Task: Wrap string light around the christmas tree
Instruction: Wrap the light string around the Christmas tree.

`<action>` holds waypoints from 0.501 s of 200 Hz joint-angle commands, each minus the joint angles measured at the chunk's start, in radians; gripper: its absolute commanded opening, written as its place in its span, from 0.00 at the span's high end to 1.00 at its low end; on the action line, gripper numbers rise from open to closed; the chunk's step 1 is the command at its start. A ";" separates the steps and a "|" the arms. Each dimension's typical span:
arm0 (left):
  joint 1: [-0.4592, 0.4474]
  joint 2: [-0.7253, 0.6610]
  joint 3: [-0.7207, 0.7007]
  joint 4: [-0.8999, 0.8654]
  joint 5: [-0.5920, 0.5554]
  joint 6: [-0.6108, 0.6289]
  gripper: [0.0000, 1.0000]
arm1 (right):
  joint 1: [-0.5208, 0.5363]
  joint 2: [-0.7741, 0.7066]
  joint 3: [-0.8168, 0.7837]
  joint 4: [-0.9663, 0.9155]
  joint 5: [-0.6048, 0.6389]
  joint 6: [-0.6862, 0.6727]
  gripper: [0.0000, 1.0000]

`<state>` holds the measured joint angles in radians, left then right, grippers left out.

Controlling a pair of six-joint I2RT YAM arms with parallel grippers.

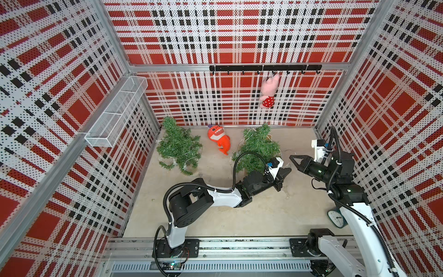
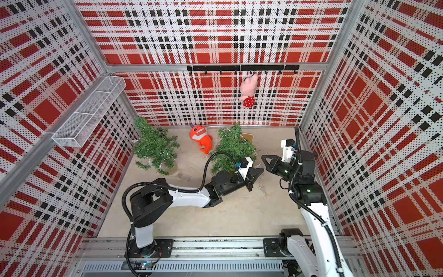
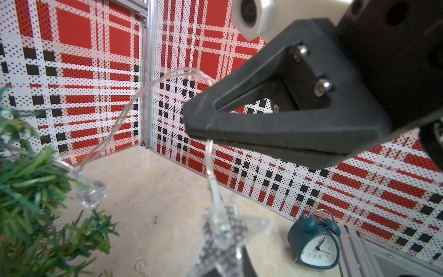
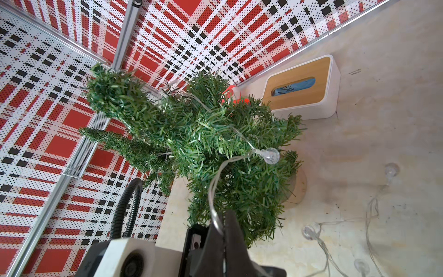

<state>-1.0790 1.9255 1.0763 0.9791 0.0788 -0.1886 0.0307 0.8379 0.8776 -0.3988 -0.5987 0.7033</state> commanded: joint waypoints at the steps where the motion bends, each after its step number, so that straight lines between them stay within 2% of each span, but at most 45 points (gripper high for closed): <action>1: -0.008 -0.024 -0.006 0.014 0.073 -0.041 1.00 | 0.008 0.004 -0.017 0.057 -0.003 0.013 1.00; 82: -0.015 -0.086 -0.056 -0.016 0.105 -0.101 1.00 | 0.013 0.014 -0.050 0.090 -0.014 0.010 1.00; 100: -0.005 -0.109 -0.062 -0.016 0.120 -0.172 1.00 | 0.013 0.014 -0.066 0.089 -0.016 -0.008 0.93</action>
<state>-1.0920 1.8706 1.0348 0.9619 0.1535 -0.2779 0.0345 0.8513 0.8303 -0.3511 -0.6075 0.7158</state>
